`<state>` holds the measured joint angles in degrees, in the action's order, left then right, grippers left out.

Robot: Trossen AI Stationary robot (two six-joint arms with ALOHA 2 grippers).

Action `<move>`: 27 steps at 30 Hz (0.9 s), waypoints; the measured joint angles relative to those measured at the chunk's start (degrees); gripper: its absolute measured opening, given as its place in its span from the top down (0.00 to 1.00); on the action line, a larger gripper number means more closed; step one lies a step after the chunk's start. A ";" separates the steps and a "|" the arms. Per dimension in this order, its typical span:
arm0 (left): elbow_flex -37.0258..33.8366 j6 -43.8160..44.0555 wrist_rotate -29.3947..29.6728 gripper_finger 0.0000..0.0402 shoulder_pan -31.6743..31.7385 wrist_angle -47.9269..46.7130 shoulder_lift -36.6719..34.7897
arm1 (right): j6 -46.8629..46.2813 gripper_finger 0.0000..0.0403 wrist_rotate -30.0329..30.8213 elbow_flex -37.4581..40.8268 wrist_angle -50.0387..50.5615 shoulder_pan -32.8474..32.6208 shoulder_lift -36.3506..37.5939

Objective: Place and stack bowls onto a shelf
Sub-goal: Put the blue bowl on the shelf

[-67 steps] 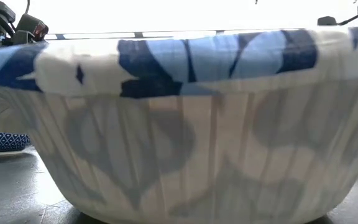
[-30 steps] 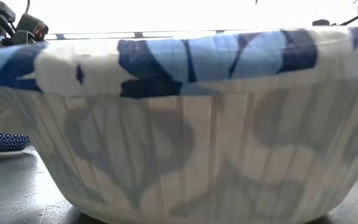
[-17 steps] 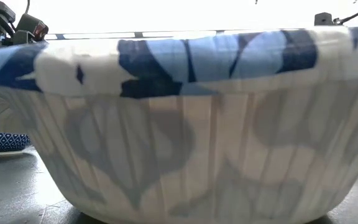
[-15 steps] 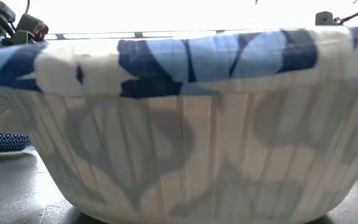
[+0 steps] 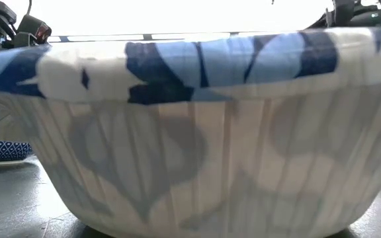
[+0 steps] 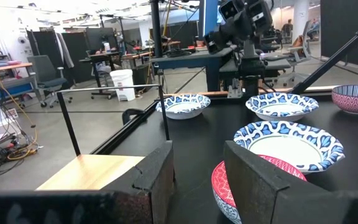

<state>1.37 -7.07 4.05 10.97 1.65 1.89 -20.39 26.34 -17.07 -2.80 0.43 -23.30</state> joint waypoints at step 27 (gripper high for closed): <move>0.02 -1.22 -0.09 0.69 0.01 0.00 0.00 | -29.45 0.57 -22.55 -13.88 28.12 -0.31 -15.80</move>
<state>1.39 -8.29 3.97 10.98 1.65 1.89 -49.85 3.79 -30.95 25.32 0.12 -39.09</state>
